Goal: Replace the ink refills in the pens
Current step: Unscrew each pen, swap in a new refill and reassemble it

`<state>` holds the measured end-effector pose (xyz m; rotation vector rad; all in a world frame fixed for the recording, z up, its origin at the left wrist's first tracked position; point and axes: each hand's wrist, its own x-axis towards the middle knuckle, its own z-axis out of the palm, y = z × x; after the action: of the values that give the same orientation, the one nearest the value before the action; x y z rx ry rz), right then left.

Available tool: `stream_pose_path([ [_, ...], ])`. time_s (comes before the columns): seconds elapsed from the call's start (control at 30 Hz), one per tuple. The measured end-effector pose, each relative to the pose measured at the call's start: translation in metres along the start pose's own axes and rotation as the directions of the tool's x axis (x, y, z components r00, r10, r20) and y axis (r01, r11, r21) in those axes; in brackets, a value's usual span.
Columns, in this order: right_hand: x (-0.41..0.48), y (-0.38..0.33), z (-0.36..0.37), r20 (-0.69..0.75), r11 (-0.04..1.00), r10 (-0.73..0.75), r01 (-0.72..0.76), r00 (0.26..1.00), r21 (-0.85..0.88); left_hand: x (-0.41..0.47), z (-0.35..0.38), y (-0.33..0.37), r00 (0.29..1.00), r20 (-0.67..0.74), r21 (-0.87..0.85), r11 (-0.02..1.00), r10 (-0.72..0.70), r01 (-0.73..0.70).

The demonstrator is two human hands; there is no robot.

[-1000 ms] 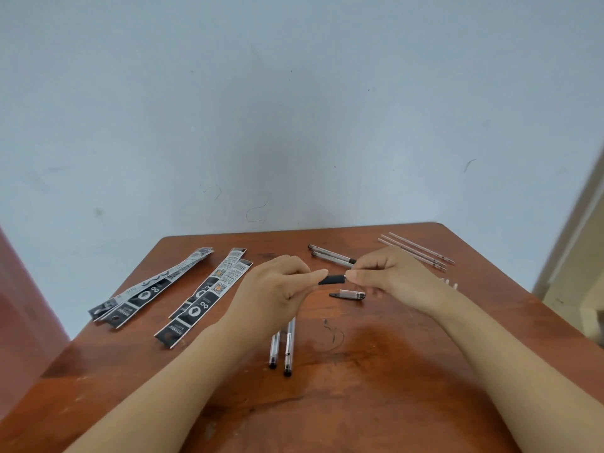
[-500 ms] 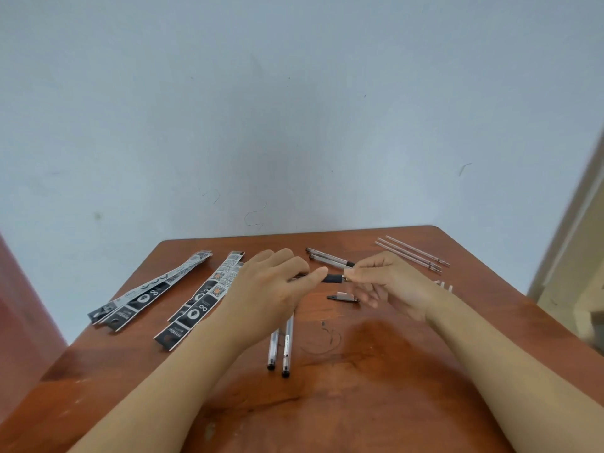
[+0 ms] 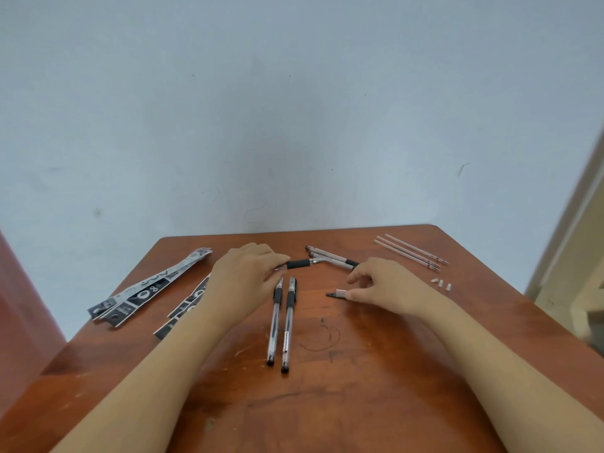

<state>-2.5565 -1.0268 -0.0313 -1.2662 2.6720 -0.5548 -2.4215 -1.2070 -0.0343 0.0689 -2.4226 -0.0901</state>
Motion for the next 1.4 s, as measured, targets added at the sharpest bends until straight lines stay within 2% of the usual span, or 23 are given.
stream_pose_path([
  [0.2, 0.002, -0.002, 0.003, 0.005, 0.994, -0.049, 0.049, 0.999, -0.095, 0.002, 0.001, 0.005, 0.986, 0.148, 0.004, 0.998, -0.07, 0.07],
  [0.37, -0.002, -0.003, -0.004, -0.244, 0.994, -0.062, 0.082, 0.968, 0.07, 0.002, 0.002, 0.006, 0.978, 0.186, -0.011, 0.995, -0.094, 0.097],
  [0.47, -0.005, -0.007, -0.007, -0.3, 0.986, -0.104, 0.137, 0.948, 0.092, 0.001, 0.004, 0.006, 0.977, 0.188, -0.027, 0.994, -0.097, 0.104],
  [0.8, -0.009, -0.015, -0.007, -0.308, 0.978, -0.168, 0.198, 0.936, 0.067, 0.001, 0.005, 0.008, 0.985, 0.15, -0.111, 0.988, -0.086, 0.103],
  [0.97, -0.012, -0.02, -0.005, -0.24, 0.964, -0.25, 0.265, 0.938, 0.032, 0.0, 0.004, 0.01, 0.979, 0.193, -0.163, 0.982, -0.062, 0.094],
  [1.2, -0.014, -0.021, -0.005, -0.258, 0.928, -0.257, 0.312, 0.931, 0.204, -0.001, 0.003, 0.014, 0.971, 0.218, -0.261, 0.953, -0.096, 0.153],
  [1.4, -0.015, -0.02, -0.006, -0.25, 0.909, -0.276, 0.336, 0.928, 0.247, -0.003, 0.003, 0.013, 0.981, 0.186, -0.293, 0.951, -0.05, 0.104],
])
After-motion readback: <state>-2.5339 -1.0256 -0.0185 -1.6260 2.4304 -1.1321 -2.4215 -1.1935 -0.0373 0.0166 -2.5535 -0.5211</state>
